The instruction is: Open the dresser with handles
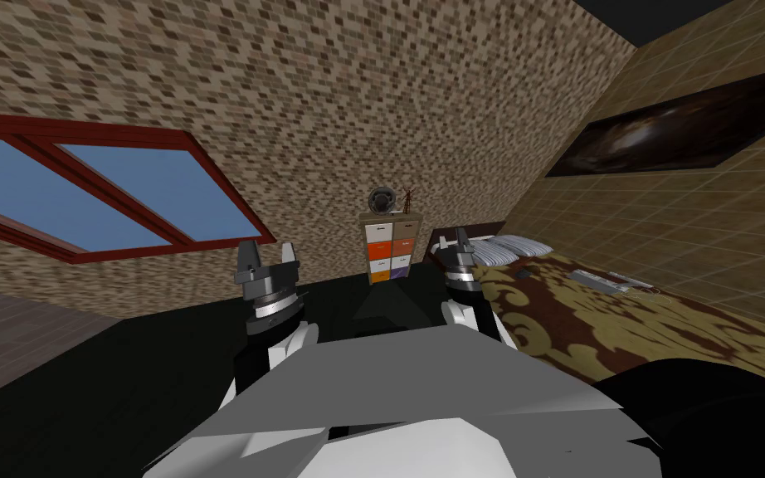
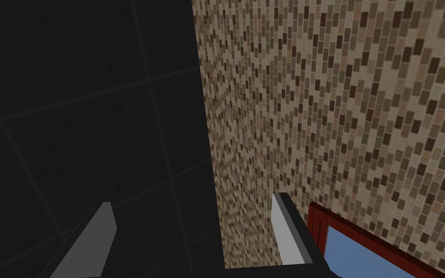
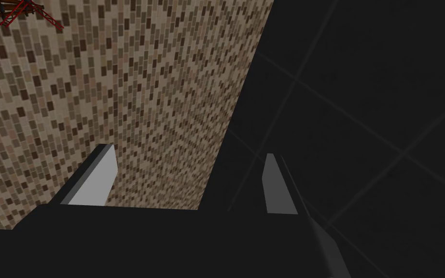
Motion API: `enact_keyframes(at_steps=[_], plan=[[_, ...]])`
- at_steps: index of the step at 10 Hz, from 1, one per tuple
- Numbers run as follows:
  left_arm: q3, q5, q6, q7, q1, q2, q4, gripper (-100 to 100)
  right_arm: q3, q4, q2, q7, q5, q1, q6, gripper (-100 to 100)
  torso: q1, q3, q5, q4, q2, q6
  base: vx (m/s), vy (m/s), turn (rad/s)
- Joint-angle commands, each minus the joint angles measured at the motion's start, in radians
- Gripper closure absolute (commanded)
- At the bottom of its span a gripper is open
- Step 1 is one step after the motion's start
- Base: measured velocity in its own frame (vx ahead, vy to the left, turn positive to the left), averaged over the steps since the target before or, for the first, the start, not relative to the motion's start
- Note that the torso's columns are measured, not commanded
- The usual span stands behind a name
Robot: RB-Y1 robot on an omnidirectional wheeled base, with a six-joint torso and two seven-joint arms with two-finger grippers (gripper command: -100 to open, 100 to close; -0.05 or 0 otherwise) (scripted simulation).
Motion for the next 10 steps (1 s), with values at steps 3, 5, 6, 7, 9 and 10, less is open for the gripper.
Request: enact_keyframes(at_steps=[3, 5, 6, 7, 9, 10], plan=[[0.000, 0.000, 0.000, 0.000, 0.000, 0.000, 0.000, 0, 0.000, 0.000, 0.000, 0.000, 0.000, 0.000, 0.000, 0, 0.000, -0.351, 0.000, 0.176, 0.175, 0.000, 0.000, 0.000, 0.000], [0.000, 0.000, 0.000, 0.000, 0.000, 0.000, 0.000, 0, 0.000, 0.000, 0.000, 0.000, 0.000, 0.000, 0.000, 0, 0.000, -0.644, 0.000, 0.322, 0.322, 0.000, 0.000, 0.000, 0.000], [0.000, 0.000, 0.000, 0.000, 0.000, 0.000, 0.000, 0, 0.000, 0.000, 0.000, 0.000, 0.000, 0.000, 0.000, 0, 0.000, -0.792, 0.000, 0.396, 0.396, 0.000, 0.000, 0.000, 0.000], [0.000, 0.000, 0.000, 0.000, 0.000, 0.000, 0.000, 0, 0.000, 0.000, 0.000, 0.000, 0.000, 0.000, 0.000, 0, 0.000, -0.939, 0.000, 0.470, 0.470, 0.000, 0.000, 0.000, 0.000], [0.000, 0.000, 0.000, 0.000, 0.000, 0.000, 0.000, 0, 0.000, 0.000, 0.000, 0.000, 0.000, 0.000, 0.000, 0, 0.000, -1.234, 0.000, 0.617, 0.618, 0.000, 0.000, 0.000, 0.000], [0.000, 0.000, 0.000, 0.000, 0.000, 0.000, 0.000, 0, -0.005, 0.008, -0.034, 0.022, 0.023, -0.006, 0.005, -100, 0.000, -1.382, 0.000, 0.691, 0.691, 0.000, 0.028, 0.019, 0.018]])
